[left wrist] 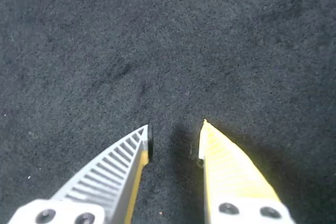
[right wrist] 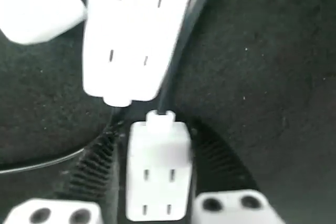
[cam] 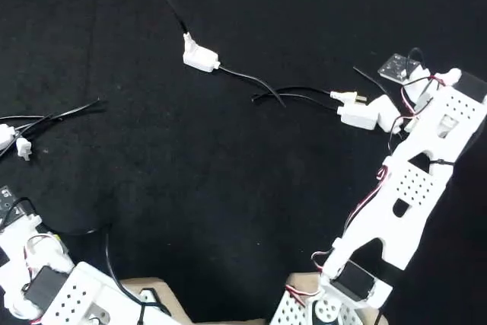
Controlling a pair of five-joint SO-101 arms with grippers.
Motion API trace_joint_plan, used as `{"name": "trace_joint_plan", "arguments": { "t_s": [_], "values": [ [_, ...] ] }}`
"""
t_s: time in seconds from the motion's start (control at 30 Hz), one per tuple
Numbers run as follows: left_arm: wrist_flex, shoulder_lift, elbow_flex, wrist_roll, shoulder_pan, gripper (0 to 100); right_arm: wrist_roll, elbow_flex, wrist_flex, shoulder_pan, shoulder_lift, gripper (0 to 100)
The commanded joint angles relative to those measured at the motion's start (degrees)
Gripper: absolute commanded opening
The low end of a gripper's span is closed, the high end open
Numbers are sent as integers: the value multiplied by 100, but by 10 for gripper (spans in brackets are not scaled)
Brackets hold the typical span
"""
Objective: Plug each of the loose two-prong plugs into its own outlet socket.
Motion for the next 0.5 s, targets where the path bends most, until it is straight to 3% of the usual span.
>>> {"name": "trace_joint_plan", "arguments": {
  "t_s": [0.0, 0.37, 0.47],
  "values": [
    [26, -53, 92, -26, 48, 167, 53, -268, 114, 0, -13, 26],
    [26, -53, 92, -26, 40, 167, 26, -796, 158, 35, -242, 21],
    [26, -53, 92, -18, 40, 167, -325, -787, 158, -53, -382, 21]
  ]
}}
